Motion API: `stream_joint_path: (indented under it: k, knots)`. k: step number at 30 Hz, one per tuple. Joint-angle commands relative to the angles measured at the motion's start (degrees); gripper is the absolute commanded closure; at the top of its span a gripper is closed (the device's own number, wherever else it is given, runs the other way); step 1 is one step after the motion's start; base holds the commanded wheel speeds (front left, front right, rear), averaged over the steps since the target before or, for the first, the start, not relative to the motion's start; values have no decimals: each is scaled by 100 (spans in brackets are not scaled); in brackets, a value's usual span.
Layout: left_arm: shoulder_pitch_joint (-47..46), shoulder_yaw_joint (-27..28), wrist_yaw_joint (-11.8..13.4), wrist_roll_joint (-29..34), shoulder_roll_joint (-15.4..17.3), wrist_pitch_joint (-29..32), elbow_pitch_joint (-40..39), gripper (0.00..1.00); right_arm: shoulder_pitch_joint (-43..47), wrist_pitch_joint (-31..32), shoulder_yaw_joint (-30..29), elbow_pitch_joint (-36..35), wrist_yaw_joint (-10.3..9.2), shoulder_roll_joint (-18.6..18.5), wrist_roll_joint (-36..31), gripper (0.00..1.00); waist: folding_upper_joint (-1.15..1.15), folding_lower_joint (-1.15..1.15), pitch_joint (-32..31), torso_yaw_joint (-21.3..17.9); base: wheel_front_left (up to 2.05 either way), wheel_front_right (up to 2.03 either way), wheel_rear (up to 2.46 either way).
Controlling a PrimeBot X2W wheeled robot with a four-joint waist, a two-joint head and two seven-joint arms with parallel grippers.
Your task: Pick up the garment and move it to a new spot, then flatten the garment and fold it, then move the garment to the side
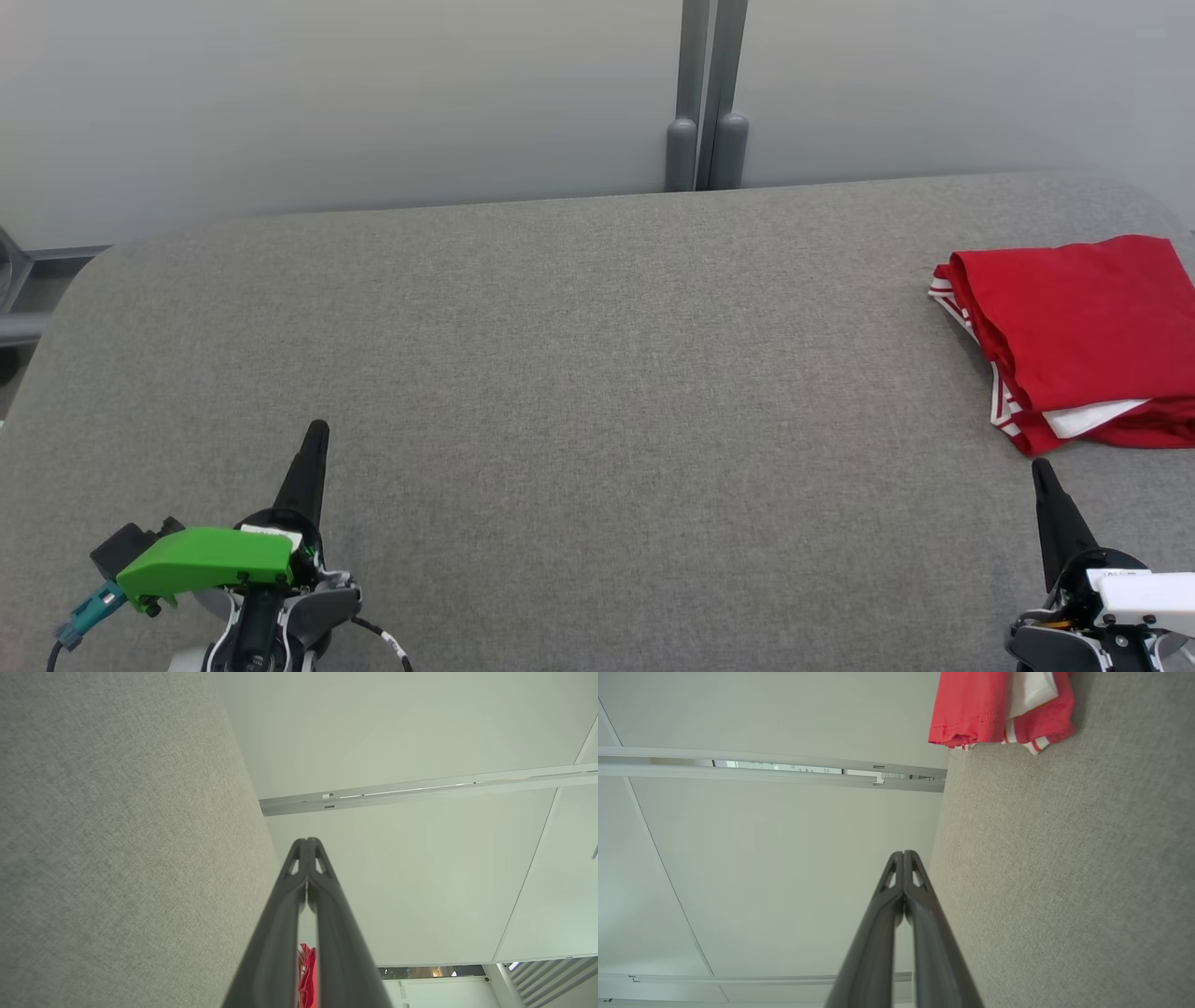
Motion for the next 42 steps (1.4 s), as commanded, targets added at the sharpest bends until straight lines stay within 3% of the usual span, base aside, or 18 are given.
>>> stream_joint_path:
  k: [1,17,42]
  knots:
    - [-143,31,-30,-142,-4,27,-35,100,-47,29,-27,-54,2,-31,116,100,0,0,7,-10,0,0,0]
    - [-248,66,-35,-641,-37,194,-43,100,-71,114,-99,-109,2,-33,671,100,0,0,58,-97,0,0,0]
    - [-237,63,-35,-628,-34,181,-43,100,-69,104,-95,-105,2,-32,644,100,0,0,58,-98,0,0,0]
